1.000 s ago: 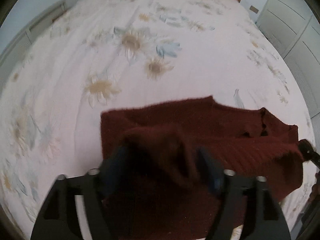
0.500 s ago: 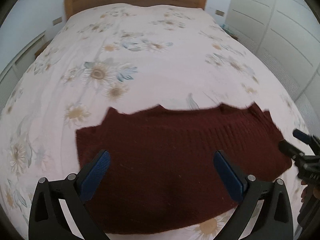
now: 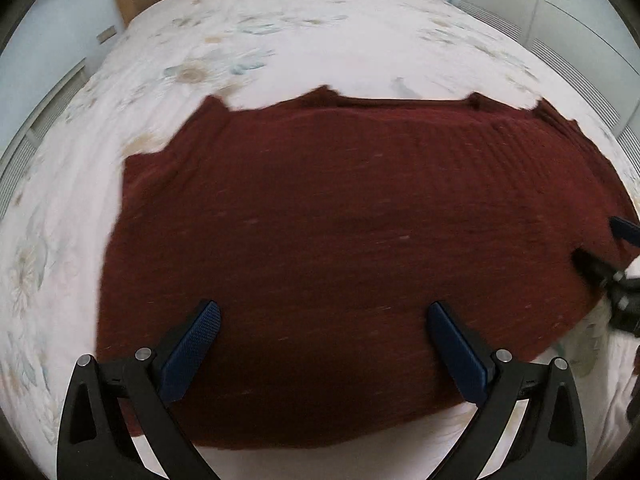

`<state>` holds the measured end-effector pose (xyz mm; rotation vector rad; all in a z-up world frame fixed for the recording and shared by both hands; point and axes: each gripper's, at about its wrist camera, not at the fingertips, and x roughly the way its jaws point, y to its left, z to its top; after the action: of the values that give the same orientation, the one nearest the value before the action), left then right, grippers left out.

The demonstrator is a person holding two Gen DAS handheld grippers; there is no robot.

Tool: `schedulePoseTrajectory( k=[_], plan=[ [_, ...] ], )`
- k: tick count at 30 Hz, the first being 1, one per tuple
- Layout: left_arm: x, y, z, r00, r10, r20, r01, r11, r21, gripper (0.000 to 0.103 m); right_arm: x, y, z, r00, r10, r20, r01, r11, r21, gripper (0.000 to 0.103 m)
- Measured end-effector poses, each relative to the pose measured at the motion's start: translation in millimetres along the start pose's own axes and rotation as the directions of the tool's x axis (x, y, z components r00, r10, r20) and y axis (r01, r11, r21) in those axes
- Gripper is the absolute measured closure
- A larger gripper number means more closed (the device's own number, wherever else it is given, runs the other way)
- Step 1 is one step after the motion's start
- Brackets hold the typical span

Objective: Fold small clothes
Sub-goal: 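Open both grippers and release the folded sweater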

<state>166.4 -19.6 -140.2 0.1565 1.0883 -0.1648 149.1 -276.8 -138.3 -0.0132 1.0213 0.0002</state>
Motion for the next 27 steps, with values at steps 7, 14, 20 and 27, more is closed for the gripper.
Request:
schedulePoseTrajectory(
  k=[7,14,20,27],
  plan=[
    [1.8,35.5,-13.2,1.0,-0.022,0.015,0.023,0.997,-0.073,0.001,9.4,-19.2,-5.7,0.999,0.032,-0.015,-0.031,0.998,0.051,0.0],
    [6.1,33.8,-16.0,0.999,-0.021,0.049,0.026,0.996,-0.09,0.001,10.5,-13.5,-6.7,1.0,0.016,0.013,-0.016,1.0,0.024,0.0],
    [-5.7,42.1,-7.0,0.996,-0.082,-0.023,0.08,0.993,-0.091,0.001,-25.1,-2.8,3.1,1.0,0.003,0.024,-0.002,0.999,-0.043,0.0],
    [-38.2,95.3,16.0,0.992,-0.127,0.006,0.125,0.967,-0.223,0.001,-59.9,5.0,-2.0,0.998,-0.009,0.066,0.013,0.998,-0.066,0.0]
  ],
)
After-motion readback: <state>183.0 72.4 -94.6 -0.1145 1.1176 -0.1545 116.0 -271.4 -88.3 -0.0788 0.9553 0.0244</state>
